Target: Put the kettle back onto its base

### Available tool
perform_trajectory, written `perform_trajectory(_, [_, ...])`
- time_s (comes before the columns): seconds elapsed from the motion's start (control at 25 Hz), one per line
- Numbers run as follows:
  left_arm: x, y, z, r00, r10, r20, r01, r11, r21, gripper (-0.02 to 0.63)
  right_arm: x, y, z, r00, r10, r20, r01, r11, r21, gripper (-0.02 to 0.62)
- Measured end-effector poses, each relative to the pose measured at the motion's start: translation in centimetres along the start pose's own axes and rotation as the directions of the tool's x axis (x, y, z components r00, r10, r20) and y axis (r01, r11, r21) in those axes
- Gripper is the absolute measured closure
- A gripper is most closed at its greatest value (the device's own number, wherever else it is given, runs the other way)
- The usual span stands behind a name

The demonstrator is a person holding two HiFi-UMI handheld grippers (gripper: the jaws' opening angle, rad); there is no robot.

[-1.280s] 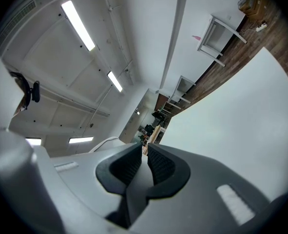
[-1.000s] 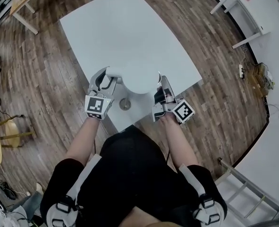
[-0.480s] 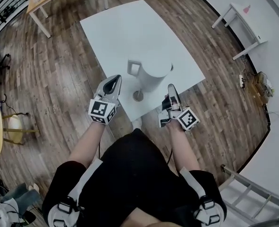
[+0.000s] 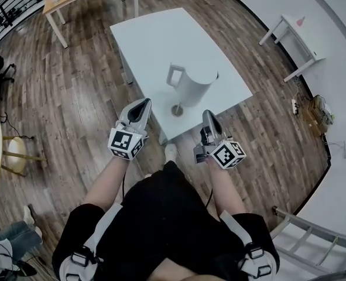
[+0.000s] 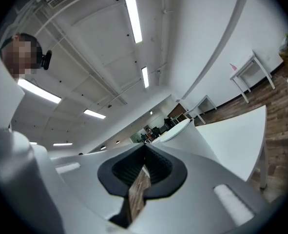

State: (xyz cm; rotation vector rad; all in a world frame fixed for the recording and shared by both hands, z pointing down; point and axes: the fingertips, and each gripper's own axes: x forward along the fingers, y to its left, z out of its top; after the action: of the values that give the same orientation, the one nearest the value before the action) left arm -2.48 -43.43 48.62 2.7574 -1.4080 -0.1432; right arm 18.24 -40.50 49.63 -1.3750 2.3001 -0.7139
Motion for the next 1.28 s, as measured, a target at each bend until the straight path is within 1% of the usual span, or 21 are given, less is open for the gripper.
perform_trajectory(0.12, [-1.6,-0.5,0.2,1.000,-0.007,0.002,0.007,1.000,0.001,0.603,-1.5,1.5,-0.7,1.000,-0.007,-0.007,0.007,0.997,-0.074,0.594])
perform_trajectory(0.28, [-2.4,-0.9,0.8,1.000,-0.004,0.003,0.004,1.000,0.012,0.603,-2.8,1.9,-0.7,1.000,-0.018,-0.002,0.017,0.997,-0.080,0.594])
perform_trajectory(0.36, [-2.5,-1.1,1.2,1.000,0.002,0.004,-0.002,1.000,0.024,0.603,-3.3,1.5,-0.3,1.000,-0.021,0.000,0.021,0.997,-0.077,0.594])
perform_trajectory(0.48, [-2.4,-1.3,1.6,1.000,0.019,0.009,-0.019,0.999,0.040,0.603,-3.8,0.8,0.8,1.000,-0.023,0.005,0.023,0.995,-0.099,0.594])
perform_trajectory(0.72, [-1.6,-3.7,2.4,0.998,0.042,0.040,-0.043,0.999,0.011,0.603,-5.2,0.2,3.1,1.000,-0.022,0.015,0.024,0.982,-0.185,0.594])
perform_trajectory(0.88, [-1.1,-4.9,2.4,0.997,0.058,0.049,-0.059,0.998,0.005,0.603,-5.0,0.3,3.3,1.000,0.005,-0.010,-0.007,0.974,-0.225,0.594])
perform_trajectory(1.0, [-1.2,-5.1,2.4,0.997,0.067,0.049,-0.068,0.998,0.013,0.603,-5.0,0.3,3.3,0.999,0.021,-0.024,-0.026,0.973,-0.229,0.594])
perform_trajectory(1.12, [-1.5,-4.8,2.7,0.995,0.086,0.056,-0.088,0.996,0.019,0.603,-4.9,0.3,3.7,0.999,0.031,-0.026,-0.037,0.973,-0.230,0.594])
perform_trajectory(1.28, [-1.5,-4.8,3.1,0.994,0.093,0.056,-0.095,0.995,0.029,0.603,-4.8,0.5,4.1,0.999,0.043,-0.020,-0.046,0.971,-0.233,0.594])
